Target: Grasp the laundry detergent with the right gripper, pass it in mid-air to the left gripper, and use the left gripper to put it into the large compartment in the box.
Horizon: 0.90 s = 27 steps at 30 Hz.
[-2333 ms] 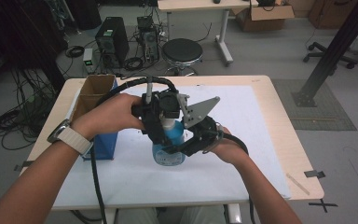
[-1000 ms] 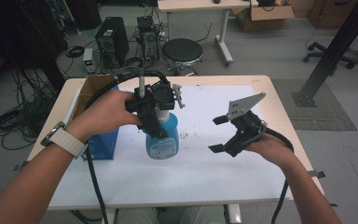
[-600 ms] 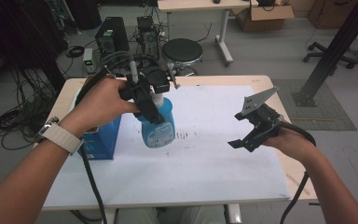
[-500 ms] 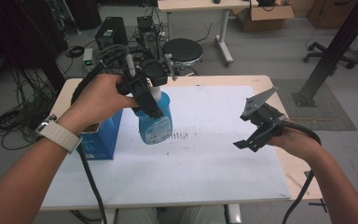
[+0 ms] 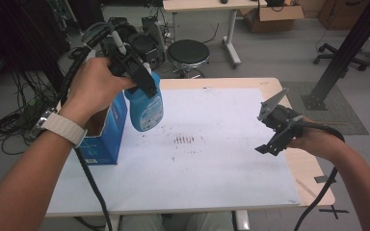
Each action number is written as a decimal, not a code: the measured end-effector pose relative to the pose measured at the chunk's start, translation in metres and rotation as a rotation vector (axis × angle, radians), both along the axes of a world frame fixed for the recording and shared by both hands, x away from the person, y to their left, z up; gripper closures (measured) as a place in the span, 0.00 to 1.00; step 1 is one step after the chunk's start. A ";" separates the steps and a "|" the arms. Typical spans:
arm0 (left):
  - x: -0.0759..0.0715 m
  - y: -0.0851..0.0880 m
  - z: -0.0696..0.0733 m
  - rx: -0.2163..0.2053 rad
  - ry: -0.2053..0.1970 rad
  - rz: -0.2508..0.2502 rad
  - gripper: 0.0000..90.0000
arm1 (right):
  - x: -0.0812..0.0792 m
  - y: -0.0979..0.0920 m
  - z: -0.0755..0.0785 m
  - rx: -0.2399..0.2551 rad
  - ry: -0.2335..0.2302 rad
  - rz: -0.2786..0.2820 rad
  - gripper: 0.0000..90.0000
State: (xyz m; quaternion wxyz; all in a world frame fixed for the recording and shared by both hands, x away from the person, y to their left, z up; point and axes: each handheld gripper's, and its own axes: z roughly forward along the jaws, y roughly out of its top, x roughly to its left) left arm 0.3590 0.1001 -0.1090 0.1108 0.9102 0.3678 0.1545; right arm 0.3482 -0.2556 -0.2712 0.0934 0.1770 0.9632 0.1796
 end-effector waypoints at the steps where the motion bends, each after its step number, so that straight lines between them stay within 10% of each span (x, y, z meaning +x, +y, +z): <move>1: 0.001 0.002 0.001 -0.003 -0.002 0.014 0.42 | 0.000 -0.001 0.000 -0.005 0.002 0.002 0.04; 27: 0.024 0.057 0.021 -0.101 -0.024 0.398 0.42 | 0.006 -0.013 0.002 -0.055 -0.002 -0.002 0.04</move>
